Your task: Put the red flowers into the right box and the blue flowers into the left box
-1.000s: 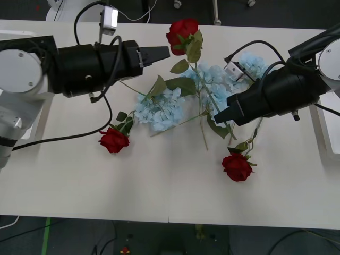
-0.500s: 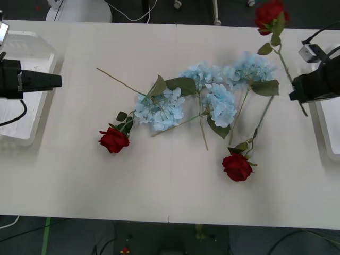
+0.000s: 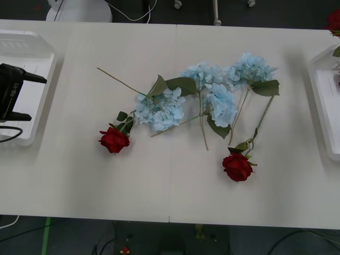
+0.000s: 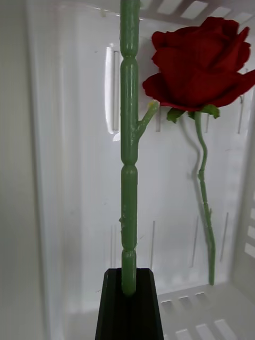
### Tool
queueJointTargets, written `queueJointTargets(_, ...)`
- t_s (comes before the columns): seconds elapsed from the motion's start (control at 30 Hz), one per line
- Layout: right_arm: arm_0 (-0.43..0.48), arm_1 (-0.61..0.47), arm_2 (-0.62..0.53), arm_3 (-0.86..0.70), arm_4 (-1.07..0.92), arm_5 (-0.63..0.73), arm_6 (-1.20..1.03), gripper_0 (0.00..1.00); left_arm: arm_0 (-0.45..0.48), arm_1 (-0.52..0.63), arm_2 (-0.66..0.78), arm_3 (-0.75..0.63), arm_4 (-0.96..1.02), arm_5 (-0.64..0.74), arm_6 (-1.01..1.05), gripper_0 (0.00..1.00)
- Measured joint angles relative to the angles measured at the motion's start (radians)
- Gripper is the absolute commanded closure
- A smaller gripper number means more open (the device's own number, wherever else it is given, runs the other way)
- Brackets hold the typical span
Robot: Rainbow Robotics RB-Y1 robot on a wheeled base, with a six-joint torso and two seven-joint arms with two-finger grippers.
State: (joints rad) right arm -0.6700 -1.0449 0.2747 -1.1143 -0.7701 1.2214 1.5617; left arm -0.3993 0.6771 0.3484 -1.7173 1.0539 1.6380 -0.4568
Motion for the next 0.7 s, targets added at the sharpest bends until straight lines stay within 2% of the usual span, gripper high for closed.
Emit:
queueJointTargets(0.13, 0.0, 0.0, 0.0, 0.031, 0.135, -0.039, 0.0, 1.0, -0.085, -0.034, -0.221, 0.004, -0.267, -0.06, 0.374, 0.0)
queueJointTargets(0.27, 0.0, 0.0, 0.0, 0.058, 0.233, -0.04, 0.0, 1.0, -0.167, -0.101, -0.418, 0.036, -0.445, -0.074, 0.541, 0.0)
queueJointTargets(0.37, 0.0, 0.0, 0.0, 0.096, 0.271, -0.048, 0.0, 1.0, -0.213, -0.156, -0.503, 0.075, -0.498, -0.076, 0.651, 0.0)
queueJointTargets(0.57, 0.007, 0.0, 0.0, 0.173, 0.32, -0.057, 0.007, 1.0, -0.278, -0.237, -0.598, 0.088, -0.547, -0.055, 1.041, 0.0)
queueJointTargets(0.7, 0.057, 0.0, 0.0, 0.177, 0.35, -0.115, 0.008, 1.0, -0.316, -0.259, -0.679, 0.089, -0.592, -0.05, 1.213, 0.0)
